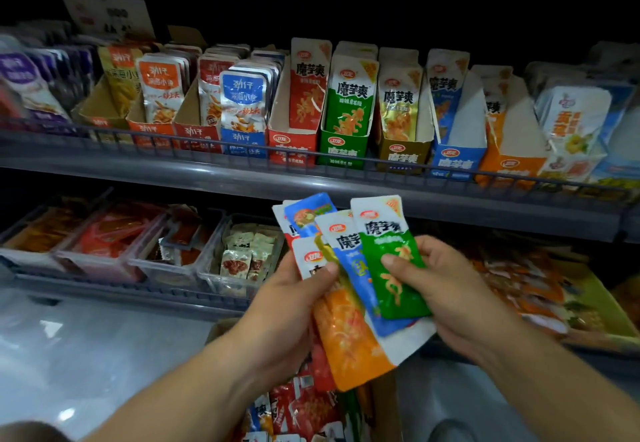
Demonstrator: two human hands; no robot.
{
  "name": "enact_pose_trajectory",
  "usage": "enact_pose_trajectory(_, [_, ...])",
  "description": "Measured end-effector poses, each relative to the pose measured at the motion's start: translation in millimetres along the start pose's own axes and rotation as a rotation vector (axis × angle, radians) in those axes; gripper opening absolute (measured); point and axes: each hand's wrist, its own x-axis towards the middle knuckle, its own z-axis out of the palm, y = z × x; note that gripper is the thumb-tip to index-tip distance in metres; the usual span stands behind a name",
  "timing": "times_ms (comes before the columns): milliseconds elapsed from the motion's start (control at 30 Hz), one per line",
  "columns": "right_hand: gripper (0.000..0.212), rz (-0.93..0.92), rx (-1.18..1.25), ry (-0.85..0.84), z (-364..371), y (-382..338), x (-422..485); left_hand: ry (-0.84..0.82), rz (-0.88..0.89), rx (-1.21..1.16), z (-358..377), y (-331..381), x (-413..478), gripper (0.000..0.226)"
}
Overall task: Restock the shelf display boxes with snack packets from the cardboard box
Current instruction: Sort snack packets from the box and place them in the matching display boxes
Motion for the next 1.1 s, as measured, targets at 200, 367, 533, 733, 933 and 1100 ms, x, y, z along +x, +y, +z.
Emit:
enact_pose_trajectory(200, [0.021,-0.031,-0.079,-0.006,12.2,8.0,-9.9,-0.061,0.049,0.053,-4.4,-7.2,0.7,0.041])
enact_pose_trajectory(367, [0.019,0.074,0.117,-0.015,3.9,2.6,-1.7,-0.029,0.049,0.094,-9.9,-3.5,4.9,0.036])
enact_pose_trajectory(533, [0.020,0.057,0.053,-0.037,1.4,5.8,-0.5,-0.041,0.059,0.093,-9.7,-4.1,5.9,0.040])
enact_pose_trajectory(733, [0.039,0.042,0.014,-0.092,4.1,12.5,-1.5,-0.030,0.092,0.138,-12.8,-5.8,6.7,0.043])
enact_pose_trajectory(933, [0.028,0.142,0.072,-0.087,-3.4,13.0,5.2,-0.049,0.078,0.144,-14.0,-5.7,5.5,0.037])
enact_pose_trajectory(1100, [0.035,0.075,0.063,-0.087,-12.4,4.1,8.0,-0.093,0.099,0.155,-14.4,-5.7,3.3,0.043])
